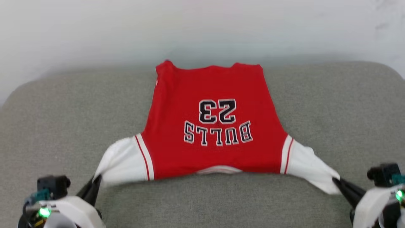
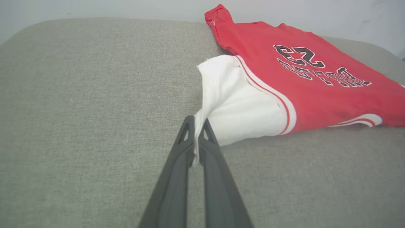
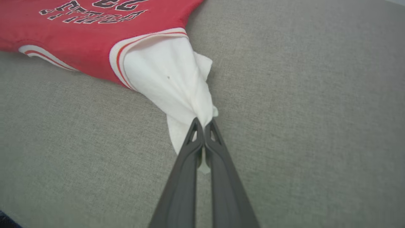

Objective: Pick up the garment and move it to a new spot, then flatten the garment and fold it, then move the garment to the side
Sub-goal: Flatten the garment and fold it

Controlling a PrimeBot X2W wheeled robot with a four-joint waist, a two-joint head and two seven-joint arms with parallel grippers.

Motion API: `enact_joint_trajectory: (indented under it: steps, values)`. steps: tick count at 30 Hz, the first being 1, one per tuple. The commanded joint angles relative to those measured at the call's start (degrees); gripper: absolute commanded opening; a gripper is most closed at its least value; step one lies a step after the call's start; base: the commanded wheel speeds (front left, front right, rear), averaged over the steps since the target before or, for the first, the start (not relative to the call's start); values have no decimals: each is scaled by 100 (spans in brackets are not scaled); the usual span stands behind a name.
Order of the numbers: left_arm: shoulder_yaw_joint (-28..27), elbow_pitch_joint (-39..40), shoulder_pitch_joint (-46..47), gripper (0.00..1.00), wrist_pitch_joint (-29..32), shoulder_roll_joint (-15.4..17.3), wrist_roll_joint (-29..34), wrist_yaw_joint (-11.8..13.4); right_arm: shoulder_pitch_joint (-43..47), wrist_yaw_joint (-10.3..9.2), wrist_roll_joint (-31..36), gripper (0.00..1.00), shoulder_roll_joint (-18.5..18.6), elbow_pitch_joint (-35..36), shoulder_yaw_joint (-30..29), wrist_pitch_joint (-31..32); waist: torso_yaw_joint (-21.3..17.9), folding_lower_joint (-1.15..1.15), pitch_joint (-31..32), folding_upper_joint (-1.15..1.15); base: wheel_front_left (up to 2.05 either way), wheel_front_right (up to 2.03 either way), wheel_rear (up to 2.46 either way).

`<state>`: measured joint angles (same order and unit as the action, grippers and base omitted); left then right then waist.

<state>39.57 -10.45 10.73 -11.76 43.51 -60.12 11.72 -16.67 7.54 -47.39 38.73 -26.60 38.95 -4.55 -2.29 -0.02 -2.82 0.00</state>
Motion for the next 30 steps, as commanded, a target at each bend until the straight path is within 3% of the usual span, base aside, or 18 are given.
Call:
enact_joint_trajectory:
  steps: [1,11,19,20,21,22,23,30]
  values:
    - [18,27,-156,0,-29,-7,-54,47,269,-10,-37,0,40,13,-112,9,31,2,146,0,0,0,0]
    - [-14,160,-1089,0,-190,-121,-348,247,1963,-11,-1,0,154,426,-1128,412,152,2,378,0,0,0,0]
    - [103,109,-1280,0,-227,-263,-314,229,2635,-10,259,0,-43,919,-1755,950,218,2,376,0,0,0,0]
    - [109,105,-1235,0,-227,-281,-298,224,2639,-10,318,11,-88,993,-1855,963,224,2,371,0,0,0,0]
    - [121,106,-1189,0,-221,-300,-276,221,2641,-10,378,39,-126,1051,-1961,1006,229,2,367,0,0,0,0]
    - [130,110,-1141,0,-219,-323,-249,225,2638,-10,463,90,-172,1136,-2045,1029,237,2,363,0,0,0,0]
    - [136,109,-1103,0,-222,-347,-229,248,2616,-10,548,100,-220,1215,-2145,1041,244,2,359,0,0,0,0]
    - [204,204,-789,0,-226,-488,-11,302,2311,-10,960,100,-440,1857,-2889,1081,361,2,202,0,0,0,0]
